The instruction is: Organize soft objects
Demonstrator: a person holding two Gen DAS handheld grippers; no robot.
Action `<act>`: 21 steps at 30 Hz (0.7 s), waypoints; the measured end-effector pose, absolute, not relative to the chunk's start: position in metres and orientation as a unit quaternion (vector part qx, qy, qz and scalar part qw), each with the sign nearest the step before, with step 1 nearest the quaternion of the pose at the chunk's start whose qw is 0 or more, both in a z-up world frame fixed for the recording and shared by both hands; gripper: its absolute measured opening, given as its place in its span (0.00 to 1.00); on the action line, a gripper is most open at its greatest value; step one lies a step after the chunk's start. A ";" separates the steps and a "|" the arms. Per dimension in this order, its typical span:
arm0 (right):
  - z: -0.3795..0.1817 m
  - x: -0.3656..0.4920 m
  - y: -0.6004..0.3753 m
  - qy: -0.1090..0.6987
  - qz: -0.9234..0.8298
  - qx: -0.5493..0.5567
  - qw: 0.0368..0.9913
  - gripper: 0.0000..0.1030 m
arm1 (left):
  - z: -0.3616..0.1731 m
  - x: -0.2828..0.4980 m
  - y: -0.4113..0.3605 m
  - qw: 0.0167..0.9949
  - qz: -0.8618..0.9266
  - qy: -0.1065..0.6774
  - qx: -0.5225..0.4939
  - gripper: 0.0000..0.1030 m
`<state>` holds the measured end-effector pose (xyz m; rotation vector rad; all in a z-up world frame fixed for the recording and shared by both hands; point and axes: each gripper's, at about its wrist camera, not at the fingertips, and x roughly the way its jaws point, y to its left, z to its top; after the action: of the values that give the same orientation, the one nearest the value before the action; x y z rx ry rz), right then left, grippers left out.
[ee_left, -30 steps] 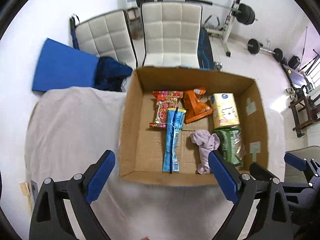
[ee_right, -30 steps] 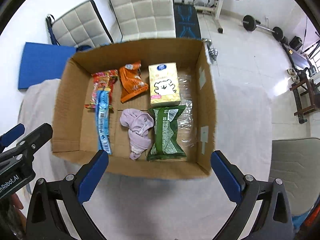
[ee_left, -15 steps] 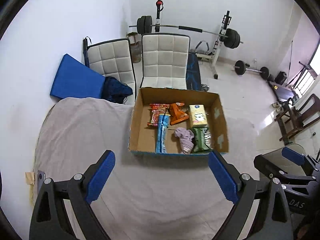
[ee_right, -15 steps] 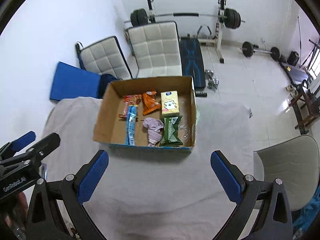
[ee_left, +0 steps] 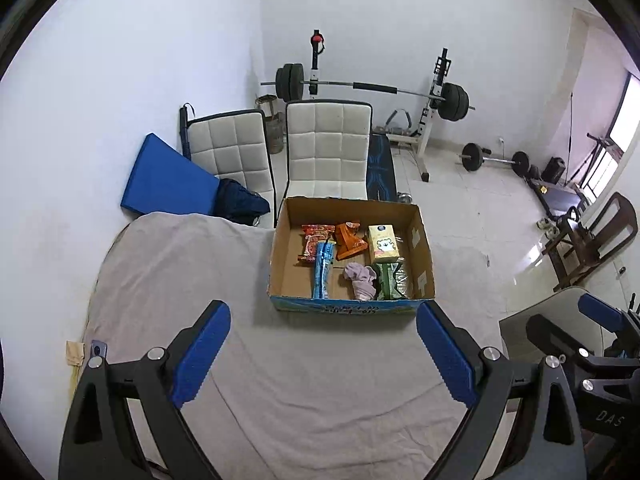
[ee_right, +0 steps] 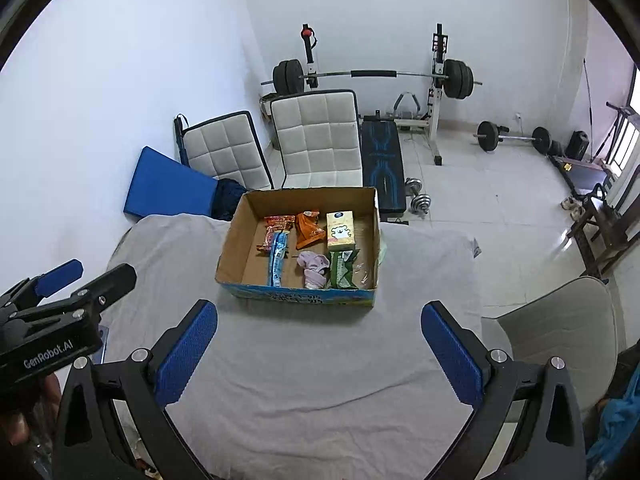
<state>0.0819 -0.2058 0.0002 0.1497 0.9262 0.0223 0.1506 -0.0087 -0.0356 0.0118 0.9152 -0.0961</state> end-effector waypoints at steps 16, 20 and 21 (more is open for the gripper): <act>0.009 0.097 -0.213 0.421 -0.020 0.063 0.905 1.00 | -0.042 0.153 -0.010 0.905 -0.023 0.425 0.018 1.00; 0.011 0.104 -0.214 0.416 -0.021 0.060 0.907 1.00 | -0.044 0.153 -0.010 0.905 -0.017 0.424 0.019 1.00; 0.011 0.105 -0.215 0.415 -0.024 0.058 0.908 1.00 | -0.044 0.154 -0.010 0.905 -0.018 0.425 0.018 1.00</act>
<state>0.1053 -0.2149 0.0115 0.1198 0.8564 -0.0487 0.1541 -0.0103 -0.0444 0.0376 0.8784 -0.0362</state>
